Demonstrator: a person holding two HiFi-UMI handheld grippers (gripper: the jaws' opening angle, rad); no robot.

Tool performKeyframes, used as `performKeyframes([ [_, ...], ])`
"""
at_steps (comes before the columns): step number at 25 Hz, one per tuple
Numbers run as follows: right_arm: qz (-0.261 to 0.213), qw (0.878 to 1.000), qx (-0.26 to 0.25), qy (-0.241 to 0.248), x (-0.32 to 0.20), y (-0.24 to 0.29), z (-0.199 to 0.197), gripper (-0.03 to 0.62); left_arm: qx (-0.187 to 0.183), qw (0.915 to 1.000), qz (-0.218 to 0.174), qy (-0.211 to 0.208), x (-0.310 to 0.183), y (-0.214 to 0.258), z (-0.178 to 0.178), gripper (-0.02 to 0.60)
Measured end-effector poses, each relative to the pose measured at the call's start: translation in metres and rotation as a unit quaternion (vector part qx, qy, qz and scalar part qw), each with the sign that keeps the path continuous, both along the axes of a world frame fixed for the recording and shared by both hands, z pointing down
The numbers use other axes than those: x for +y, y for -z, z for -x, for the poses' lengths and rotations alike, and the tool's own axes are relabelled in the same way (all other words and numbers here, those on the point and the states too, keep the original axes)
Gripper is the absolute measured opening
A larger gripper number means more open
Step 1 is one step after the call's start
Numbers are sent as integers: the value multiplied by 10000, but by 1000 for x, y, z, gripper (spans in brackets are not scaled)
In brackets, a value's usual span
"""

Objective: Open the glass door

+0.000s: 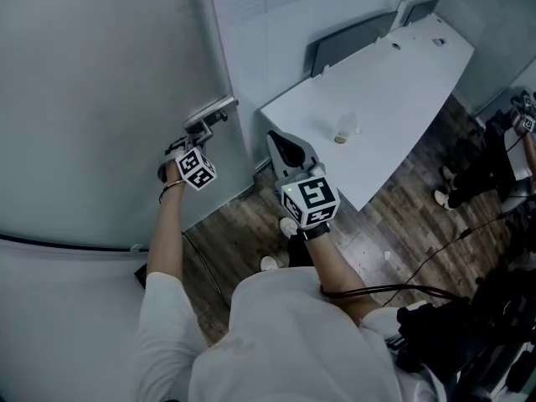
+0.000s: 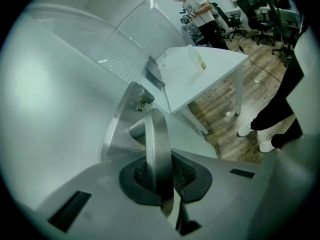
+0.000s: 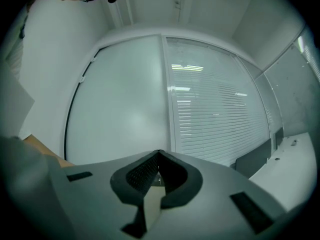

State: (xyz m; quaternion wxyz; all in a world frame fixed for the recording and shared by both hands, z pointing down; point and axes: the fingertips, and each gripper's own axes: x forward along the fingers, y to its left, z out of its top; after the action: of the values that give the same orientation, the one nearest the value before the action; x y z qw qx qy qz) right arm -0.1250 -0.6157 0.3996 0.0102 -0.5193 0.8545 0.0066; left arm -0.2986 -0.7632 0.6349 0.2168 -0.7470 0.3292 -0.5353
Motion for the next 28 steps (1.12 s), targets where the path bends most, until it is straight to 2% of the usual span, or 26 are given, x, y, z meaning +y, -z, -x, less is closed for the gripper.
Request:
performKeyframes([
  [5, 11, 9998, -57, -175, 20, -5, -8, 2, -153, 9998, 78, -48, 14, -5, -10, 3],
  [8, 73, 9997, -44, -208, 26, -9, -5, 2, -262, 9996, -36, -90, 21, -4, -14, 3],
  [15, 95, 9997, 179, -135, 47, -4, 8, 2, -348, 9988, -224, -257, 52, 0, -23, 3],
  [18, 5, 9997, 226, -33, 46, 4, 10, 2, -509, 9980, -258, -263, 60, -4, -24, 3],
  [22, -129, 9998, 143, 49, 51, 17, 8, 2, -674, 9972, -134, -302, 80, -8, -31, 3],
  [28, -192, 9993, 153, 270, 77, 34, -1, 2, -1137, 9932, 214, 117, 112, -16, -24, 3],
])
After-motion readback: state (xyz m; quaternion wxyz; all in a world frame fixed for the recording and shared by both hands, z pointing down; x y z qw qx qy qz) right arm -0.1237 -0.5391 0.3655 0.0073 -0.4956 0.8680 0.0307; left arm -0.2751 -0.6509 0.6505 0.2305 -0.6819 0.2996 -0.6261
